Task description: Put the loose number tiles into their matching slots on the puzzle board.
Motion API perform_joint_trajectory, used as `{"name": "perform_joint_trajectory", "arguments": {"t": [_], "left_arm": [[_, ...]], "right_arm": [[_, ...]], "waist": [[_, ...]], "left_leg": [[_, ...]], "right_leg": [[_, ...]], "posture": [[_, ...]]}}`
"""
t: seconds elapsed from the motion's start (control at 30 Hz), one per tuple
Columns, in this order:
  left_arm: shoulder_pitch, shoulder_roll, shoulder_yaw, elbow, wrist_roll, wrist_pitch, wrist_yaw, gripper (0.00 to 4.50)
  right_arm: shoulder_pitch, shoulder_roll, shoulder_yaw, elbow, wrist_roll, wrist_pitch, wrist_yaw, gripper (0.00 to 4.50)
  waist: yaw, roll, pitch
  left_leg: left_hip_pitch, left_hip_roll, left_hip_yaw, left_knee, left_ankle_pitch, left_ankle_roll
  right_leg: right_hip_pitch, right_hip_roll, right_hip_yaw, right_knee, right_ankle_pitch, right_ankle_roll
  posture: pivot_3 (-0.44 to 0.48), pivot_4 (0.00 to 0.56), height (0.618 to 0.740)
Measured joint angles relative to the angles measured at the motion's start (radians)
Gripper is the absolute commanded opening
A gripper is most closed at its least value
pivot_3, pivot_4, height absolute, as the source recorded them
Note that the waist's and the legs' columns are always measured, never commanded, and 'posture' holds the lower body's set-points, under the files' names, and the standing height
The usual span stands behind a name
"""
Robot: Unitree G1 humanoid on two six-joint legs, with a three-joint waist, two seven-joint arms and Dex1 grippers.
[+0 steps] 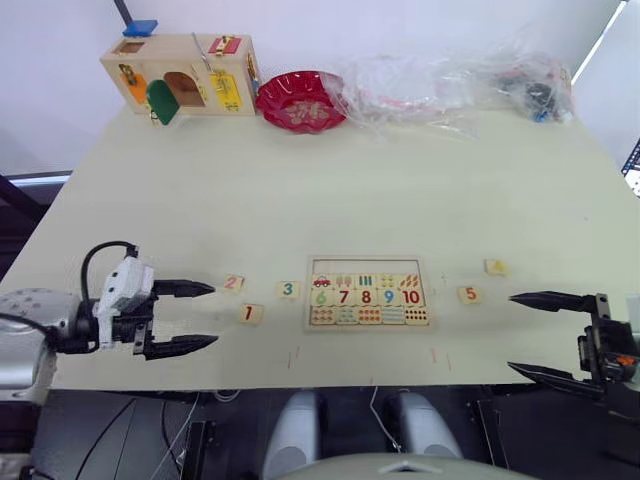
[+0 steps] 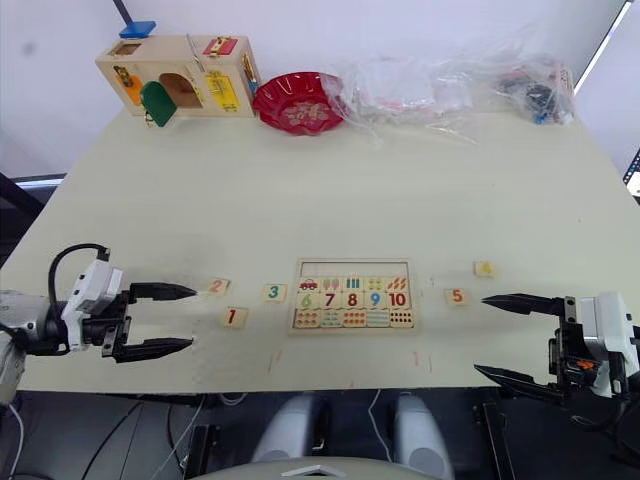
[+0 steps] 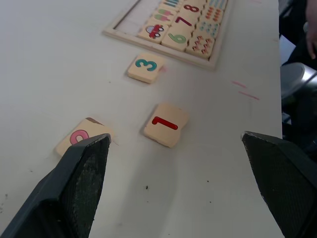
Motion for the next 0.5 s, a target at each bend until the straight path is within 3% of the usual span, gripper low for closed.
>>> {"name": "perform_joint_trajectory", "arguments": {"t": [0.07,0.1,0.13,0.2,0.5], "left_arm": [[-0.014,0.007,-0.023,0.003,0.001,-0.007,0.0,3.94],[-0.091,0.02,-0.116,0.046,0.003,-0.044,-0.001,3.94],[-0.096,0.02,-0.122,0.047,0.003,-0.047,-0.001,3.54],[-0.141,0.041,-0.189,0.069,0.002,-0.069,-0.002,3.18],[-0.273,0.103,-0.397,0.148,-0.017,-0.197,-0.002,3.18]], "right_arm": [[0.004,0.003,0.001,-0.001,0.0,-0.001,0.0,4.5],[0.001,0.006,0.009,-0.004,-0.002,-0.001,-0.004,4.5],[0.0,0.006,0.01,-0.007,-0.002,-0.001,-0.004,4.5],[-0.003,0.006,0.013,-0.019,-0.002,-0.001,-0.012,4.5],[-0.028,0.02,0.05,-0.036,-0.01,-0.012,-0.043,4.5]], "waist": [[0.0,0.0,0.0],[0.0,0.0,0.0],[-0.001,0.0,0.0],[-0.001,0.0,0.0],[-0.002,0.0,0.0]], "left_leg": [[0.0,0.0,-0.001,0.0,0.0,0.0],[0.0,0.0,-0.001,0.0,0.0,0.0],[0.0,0.0,-0.001,0.0,0.0,0.0],[0.0,0.0,-0.002,0.0,0.0,0.0],[0.0,-0.001,-0.002,0.0,0.0,0.0]], "right_leg": [[0.0,0.0,0.001,0.0,0.0,0.0],[0.0,0.0,0.0,0.001,0.0,0.0],[0.0,0.0,0.0,0.001,0.0,0.0],[0.0,0.0,0.001,0.001,0.0,0.0],[0.0,0.001,0.001,0.001,0.0,0.0]], "posture": [[0.0,0.15,0.74],[0.0,0.15,0.74],[0.0,0.15,0.74],[0.0,0.15,0.74],[0.0,0.15,0.74]]}}
